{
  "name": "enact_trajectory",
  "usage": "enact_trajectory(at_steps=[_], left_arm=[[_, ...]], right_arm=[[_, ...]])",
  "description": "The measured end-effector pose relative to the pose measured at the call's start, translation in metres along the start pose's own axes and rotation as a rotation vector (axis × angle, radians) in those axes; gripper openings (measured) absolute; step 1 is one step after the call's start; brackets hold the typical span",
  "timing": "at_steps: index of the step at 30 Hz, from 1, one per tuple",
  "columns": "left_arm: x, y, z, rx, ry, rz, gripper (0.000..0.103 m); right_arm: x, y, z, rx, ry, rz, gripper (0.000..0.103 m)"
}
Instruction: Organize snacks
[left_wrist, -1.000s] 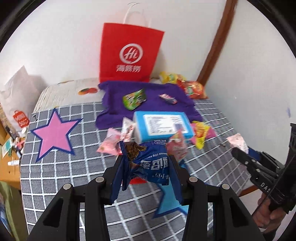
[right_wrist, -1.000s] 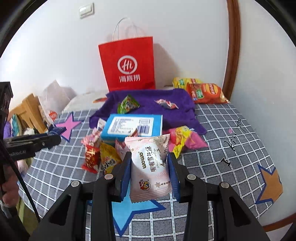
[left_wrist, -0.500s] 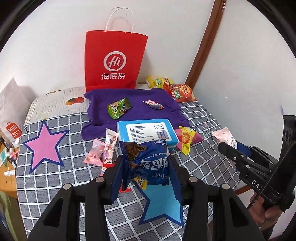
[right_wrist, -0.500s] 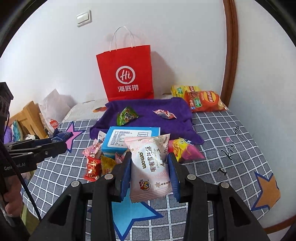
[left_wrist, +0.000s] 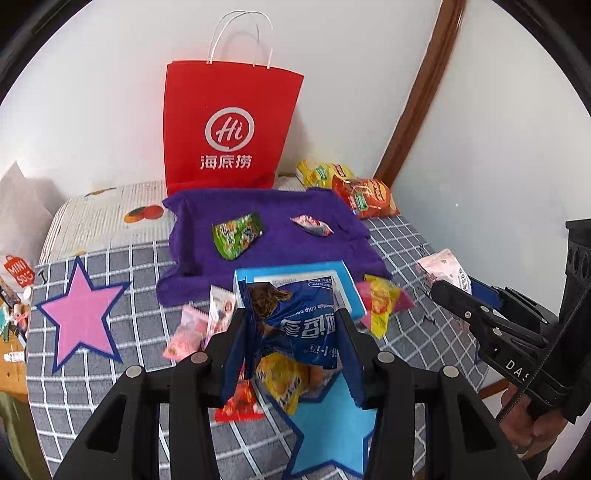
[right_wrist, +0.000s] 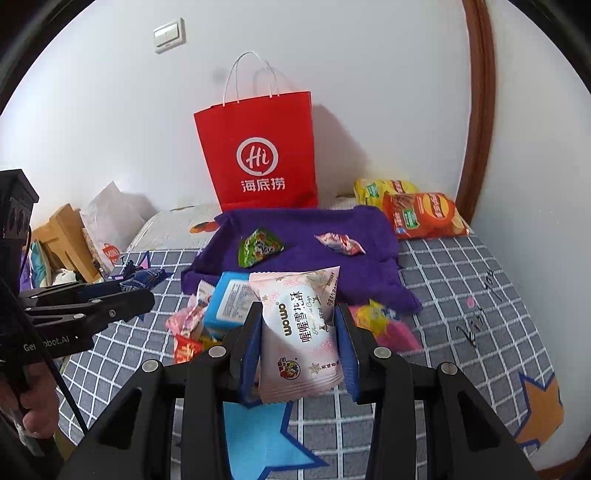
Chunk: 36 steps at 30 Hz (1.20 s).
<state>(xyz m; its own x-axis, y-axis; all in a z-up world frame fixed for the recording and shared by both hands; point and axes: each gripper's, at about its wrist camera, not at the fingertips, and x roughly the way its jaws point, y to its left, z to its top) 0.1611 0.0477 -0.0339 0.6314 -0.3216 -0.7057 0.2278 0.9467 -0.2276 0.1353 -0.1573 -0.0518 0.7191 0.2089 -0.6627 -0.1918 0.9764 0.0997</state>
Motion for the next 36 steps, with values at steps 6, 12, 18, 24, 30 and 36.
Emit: enact_trajectory(at_steps=[6,12,18,24,30,36], left_arm=[[0.014,0.006,0.028,0.014,-0.022,0.016,0.044],[0.035,0.012,0.057,0.037,-0.036,0.042,0.044],[0.065,0.016,0.079,0.058,-0.022,0.041,0.044],[0.087,0.026,0.088,0.054,-0.005,0.045,0.044],[0.108,0.046,0.091,0.015,0.007,0.052,0.044],[0.128,0.065,0.089,-0.013,0.046,0.046,0.044]], right_arm=[[0.020,-0.001,0.027,-0.026,0.000,-0.009,0.038],[0.043,-0.006,0.048,-0.031,-0.001,-0.012,0.038],[0.070,-0.013,0.059,0.003,0.018,0.009,0.038],[0.095,-0.024,0.065,0.020,0.040,-0.004,0.038],[0.121,-0.037,0.072,0.029,0.060,-0.019,0.038],[0.140,-0.039,0.077,0.013,0.065,-0.023,0.038]])
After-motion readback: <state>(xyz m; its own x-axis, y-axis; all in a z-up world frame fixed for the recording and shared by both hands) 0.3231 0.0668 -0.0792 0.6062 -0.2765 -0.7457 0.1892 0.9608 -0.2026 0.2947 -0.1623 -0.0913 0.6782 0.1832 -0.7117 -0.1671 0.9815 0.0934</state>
